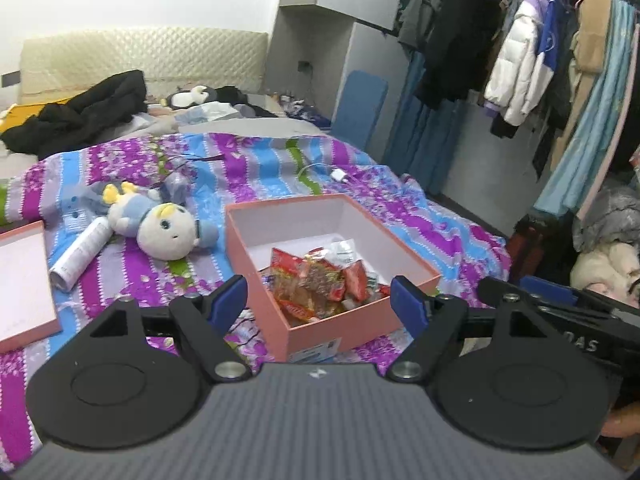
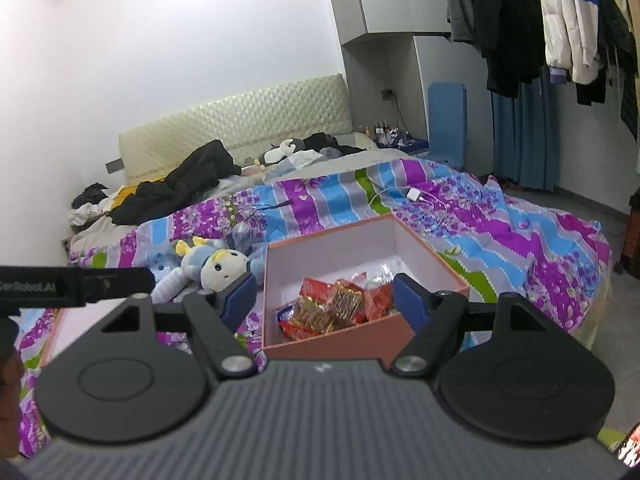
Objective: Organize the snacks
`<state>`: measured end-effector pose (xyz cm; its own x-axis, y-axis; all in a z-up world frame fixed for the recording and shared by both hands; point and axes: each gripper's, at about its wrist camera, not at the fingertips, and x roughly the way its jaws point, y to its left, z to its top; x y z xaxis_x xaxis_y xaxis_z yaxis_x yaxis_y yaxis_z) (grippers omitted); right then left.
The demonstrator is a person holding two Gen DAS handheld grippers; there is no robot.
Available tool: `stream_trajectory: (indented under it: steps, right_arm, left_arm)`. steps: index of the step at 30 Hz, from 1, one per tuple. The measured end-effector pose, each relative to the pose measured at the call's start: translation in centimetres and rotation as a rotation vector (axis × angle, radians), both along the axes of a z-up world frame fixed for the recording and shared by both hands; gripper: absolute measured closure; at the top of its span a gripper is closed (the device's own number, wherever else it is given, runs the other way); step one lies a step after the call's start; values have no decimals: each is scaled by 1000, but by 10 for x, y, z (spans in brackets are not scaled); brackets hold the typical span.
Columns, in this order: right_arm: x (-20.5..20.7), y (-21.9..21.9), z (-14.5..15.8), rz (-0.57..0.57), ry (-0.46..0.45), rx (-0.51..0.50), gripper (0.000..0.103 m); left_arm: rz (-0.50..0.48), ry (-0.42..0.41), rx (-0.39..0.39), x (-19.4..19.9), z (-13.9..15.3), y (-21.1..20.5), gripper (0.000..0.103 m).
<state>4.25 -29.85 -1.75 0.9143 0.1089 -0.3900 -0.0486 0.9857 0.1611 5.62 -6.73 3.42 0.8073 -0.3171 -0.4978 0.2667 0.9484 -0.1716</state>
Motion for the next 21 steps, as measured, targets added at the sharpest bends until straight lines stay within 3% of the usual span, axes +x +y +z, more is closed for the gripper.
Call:
stream_trajectory:
  steps: [8,14,21]
  right_arm:
    - [-11,7,-22,-2,0,-30,27]
    - [-10,12,-37,13,39,-27,27]
    - [-9,18,-41,26,60,-19,27]
  left_arm:
    - [55,-15,71,-13,-25,-4,21]
    - [74,6,38,-15,-40,2,21]
    - [83,13,52,-14,-44,2,21]
